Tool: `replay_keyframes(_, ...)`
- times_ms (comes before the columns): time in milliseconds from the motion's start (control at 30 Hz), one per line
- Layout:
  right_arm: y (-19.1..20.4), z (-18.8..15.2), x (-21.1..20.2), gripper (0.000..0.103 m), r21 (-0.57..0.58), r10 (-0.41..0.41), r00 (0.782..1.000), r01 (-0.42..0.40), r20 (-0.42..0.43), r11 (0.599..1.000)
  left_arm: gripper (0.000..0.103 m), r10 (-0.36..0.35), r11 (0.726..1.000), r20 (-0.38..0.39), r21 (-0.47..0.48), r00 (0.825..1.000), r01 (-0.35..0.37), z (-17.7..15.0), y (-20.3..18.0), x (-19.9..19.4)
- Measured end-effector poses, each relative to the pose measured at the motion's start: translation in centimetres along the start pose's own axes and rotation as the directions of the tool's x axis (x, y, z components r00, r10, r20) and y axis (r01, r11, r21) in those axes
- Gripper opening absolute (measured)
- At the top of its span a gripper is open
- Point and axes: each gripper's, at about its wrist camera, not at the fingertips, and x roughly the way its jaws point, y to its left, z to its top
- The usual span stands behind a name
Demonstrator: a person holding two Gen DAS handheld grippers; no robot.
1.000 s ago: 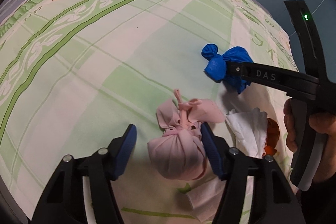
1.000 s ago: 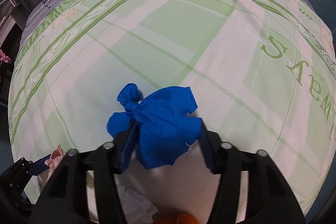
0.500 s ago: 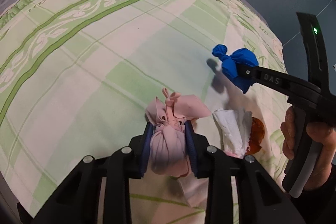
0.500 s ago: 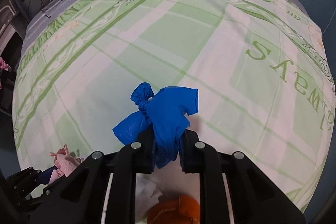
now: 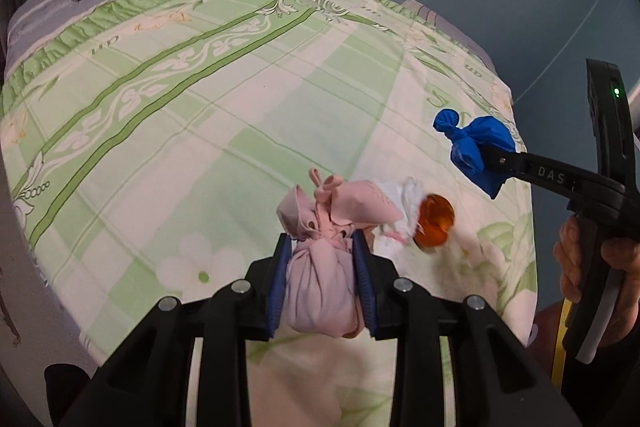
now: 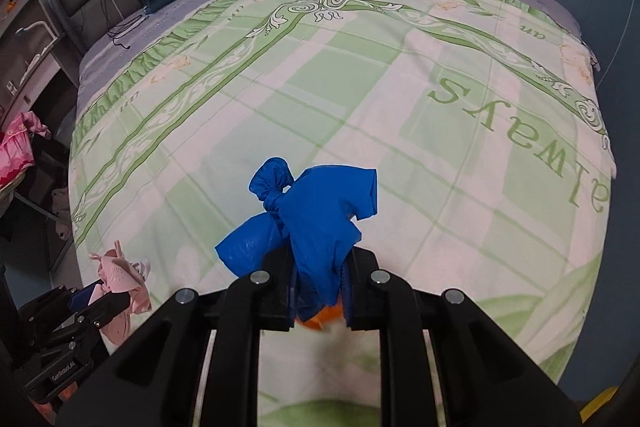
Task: Collect trash
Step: 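Lift and carry the pink bundle and blue cloth in both tools over the bin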
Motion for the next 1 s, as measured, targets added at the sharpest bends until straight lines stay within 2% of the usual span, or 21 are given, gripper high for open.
replay_keyframes(300,-1.9,-4.9,-5.6,0.015,0.023,0.014,1.000,-0.014,0.007,1.000,0.029,-0.071,0.994,0.020,0.083,0.997,0.069,-3.2,-3.9,-4.4)
replay_keyframes(500,-4.3,-8.2,-8.5,0.015,0.084,0.019,1.000,-0.020,0.012,0.996,0.029,-0.108,0.983,0.017,0.154,0.994,0.104,-4.8,-7.3,-6.1)
replay_keyframes(1000,-11.8,-14.3,-15.5,0.015,0.231,-0.054,0.996,0.036,0.075,0.972,0.029,-0.185,0.923,0.014,0.347,0.983,0.169,-7.9,-16.8,-8.4)
